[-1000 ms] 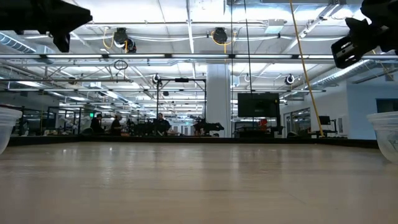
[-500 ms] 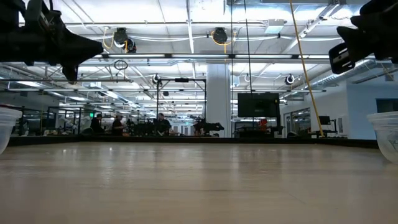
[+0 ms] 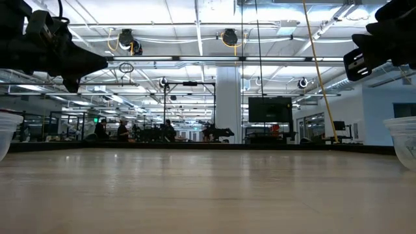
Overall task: Pick and place Stevia / Truvia into bins
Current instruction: Return to Home Position
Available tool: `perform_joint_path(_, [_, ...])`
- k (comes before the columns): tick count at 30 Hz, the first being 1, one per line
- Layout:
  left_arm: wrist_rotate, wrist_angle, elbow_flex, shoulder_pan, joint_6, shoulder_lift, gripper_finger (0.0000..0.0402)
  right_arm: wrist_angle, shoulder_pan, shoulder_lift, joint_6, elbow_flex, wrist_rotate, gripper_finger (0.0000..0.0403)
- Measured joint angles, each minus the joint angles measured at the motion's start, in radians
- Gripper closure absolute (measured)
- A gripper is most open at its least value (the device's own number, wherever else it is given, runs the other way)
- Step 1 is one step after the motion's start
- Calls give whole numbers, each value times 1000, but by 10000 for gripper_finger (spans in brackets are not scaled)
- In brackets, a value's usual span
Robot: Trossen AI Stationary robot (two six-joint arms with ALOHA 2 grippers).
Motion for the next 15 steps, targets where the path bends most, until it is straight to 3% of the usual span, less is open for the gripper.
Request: perform_joint_path(15, [0,-2,0,0,-2,0,339,-6,0,18,-63,-2,0,314])
